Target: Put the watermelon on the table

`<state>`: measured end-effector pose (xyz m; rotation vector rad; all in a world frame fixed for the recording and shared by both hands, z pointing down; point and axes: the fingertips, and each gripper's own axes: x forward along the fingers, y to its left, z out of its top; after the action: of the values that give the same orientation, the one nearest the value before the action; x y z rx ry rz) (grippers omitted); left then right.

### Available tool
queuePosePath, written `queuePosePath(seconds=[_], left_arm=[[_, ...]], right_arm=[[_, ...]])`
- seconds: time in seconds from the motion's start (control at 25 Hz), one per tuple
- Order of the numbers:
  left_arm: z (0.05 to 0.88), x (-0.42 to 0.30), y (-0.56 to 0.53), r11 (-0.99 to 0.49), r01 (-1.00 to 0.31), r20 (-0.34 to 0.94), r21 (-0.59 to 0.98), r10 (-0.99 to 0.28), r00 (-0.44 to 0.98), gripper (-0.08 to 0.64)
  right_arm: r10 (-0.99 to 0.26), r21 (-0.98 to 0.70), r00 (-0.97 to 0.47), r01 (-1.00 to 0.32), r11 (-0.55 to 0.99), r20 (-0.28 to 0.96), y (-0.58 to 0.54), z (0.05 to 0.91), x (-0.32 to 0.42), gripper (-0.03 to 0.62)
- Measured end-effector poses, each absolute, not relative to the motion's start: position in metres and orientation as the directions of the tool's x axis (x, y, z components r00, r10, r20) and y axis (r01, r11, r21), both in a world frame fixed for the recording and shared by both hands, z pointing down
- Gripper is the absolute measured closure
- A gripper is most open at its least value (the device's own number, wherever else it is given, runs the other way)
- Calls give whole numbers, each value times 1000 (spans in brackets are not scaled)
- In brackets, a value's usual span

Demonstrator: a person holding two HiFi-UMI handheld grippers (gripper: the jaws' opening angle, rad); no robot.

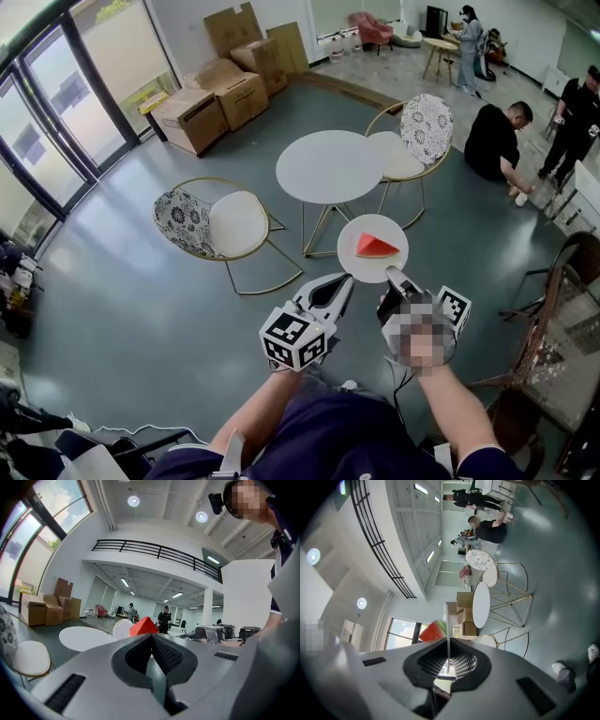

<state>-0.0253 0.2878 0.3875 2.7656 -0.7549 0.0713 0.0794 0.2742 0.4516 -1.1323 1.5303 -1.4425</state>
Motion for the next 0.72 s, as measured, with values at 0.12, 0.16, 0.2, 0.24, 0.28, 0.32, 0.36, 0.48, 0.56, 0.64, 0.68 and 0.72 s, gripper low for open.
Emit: queuePosePath(seconds=[0.12, 0.16, 0.2, 0.24, 0.28, 0.32, 0.36, 0.48, 0.56, 0.64, 0.68, 0.72], left_arm=[[389, -25, 288, -824, -511, 117, 245, -498, 859, 555], [389, -26, 288, -822, -514, 117, 243, -502, 857, 555], [391, -27, 288, -820, -518, 118, 243, -505, 855, 555], [392, -29, 287, -818, -522, 119, 243, -509, 853, 555], [395, -30, 286, -815, -526, 122, 245, -512, 850, 555], [397, -30, 285, -812, -529, 124, 248, -515, 848, 555], [398, -29, 283, -809, -531, 127, 251, -517, 847, 557], [399, -16, 269, -803, -536, 134, 260, -520, 844, 555], [398, -9, 260, -802, -535, 137, 264, -518, 844, 555], [399, -6, 252, -804, -531, 140, 266, -513, 847, 555], [400, -4, 249, -806, -529, 140, 267, -511, 848, 555], [401, -2, 244, -807, -526, 139, 268, -508, 850, 555]], right_arm=[[-935, -994, -350, -110, -16, 54, 273, 453, 79, 577], [-934, -994, -353, -112, -16, 55, 273, 454, 80, 577], [-933, -993, -355, -114, -16, 56, 273, 456, 80, 577], [-932, -993, -357, -115, -16, 57, 272, 457, 80, 577], [-932, -993, -358, -116, -16, 57, 272, 459, 80, 577], [-931, -993, -360, -118, -15, 57, 271, 460, 81, 577], [-931, -993, -361, -119, -15, 57, 269, 461, 84, 577], [-931, -993, -360, -121, -17, 60, 255, 458, 99, 577], [-932, -992, -358, -122, -19, 62, 247, 457, 107, 577], [-933, -992, -353, -122, -21, 63, 240, 456, 112, 577], [-935, -992, -350, -121, -22, 63, 236, 457, 114, 577], [-936, -992, -346, -121, -21, 62, 232, 458, 116, 577]])
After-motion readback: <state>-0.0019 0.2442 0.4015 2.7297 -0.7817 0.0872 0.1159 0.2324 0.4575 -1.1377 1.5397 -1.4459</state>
